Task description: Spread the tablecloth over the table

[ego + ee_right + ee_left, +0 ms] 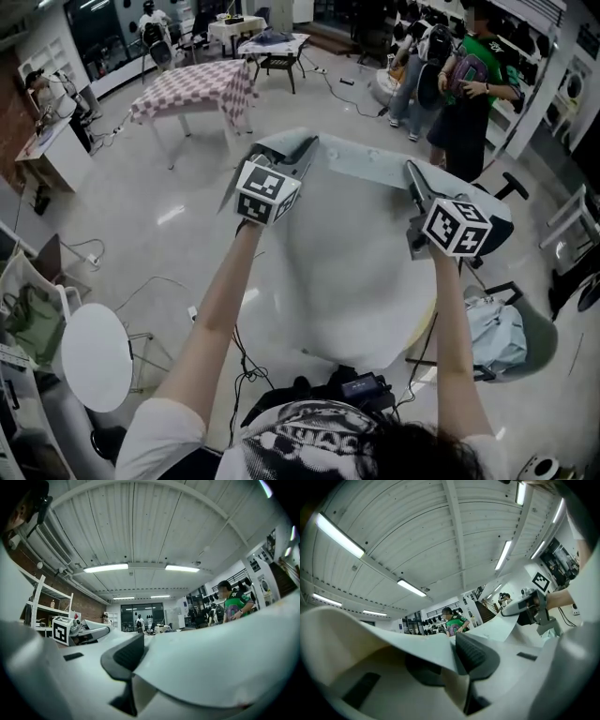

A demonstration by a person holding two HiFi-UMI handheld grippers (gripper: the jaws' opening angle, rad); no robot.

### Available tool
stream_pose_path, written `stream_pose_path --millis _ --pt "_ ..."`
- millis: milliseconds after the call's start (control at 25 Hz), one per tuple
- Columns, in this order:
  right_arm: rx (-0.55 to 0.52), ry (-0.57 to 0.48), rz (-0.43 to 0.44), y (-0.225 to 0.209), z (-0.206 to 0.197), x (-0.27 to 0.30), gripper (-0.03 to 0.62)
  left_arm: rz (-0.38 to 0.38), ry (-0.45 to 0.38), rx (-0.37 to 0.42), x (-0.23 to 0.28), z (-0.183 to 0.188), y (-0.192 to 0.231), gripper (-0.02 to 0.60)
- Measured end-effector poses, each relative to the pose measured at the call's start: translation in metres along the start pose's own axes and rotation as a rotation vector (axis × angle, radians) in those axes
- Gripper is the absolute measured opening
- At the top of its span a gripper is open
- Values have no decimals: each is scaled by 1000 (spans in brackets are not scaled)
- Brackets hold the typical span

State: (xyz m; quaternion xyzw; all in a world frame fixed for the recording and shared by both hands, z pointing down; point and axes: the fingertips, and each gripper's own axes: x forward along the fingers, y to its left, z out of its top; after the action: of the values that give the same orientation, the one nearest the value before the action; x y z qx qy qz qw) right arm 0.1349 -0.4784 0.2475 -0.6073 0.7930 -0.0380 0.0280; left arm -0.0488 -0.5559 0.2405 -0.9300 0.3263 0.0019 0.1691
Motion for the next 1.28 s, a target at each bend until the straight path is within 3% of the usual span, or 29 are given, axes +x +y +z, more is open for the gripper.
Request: stream_pose_path --millis 560,840,960,1080,1280 --pt "-43 -74 96 -105 98 98 80 98 -54 82 133 57 55 69" --pt "-189 -169 96 -145 146 116 80 104 -100 127 187 88 65 69" --pt "-225 -192 94 -159 152 115 80 104 -137 120 199 92 58 69" --pt "-194 -206 99 -173 148 109 80 91 -164 126 206 93 48 69" --pt "-220 -205 68 -195 154 111 80 58 -131 156 233 96 44 71"
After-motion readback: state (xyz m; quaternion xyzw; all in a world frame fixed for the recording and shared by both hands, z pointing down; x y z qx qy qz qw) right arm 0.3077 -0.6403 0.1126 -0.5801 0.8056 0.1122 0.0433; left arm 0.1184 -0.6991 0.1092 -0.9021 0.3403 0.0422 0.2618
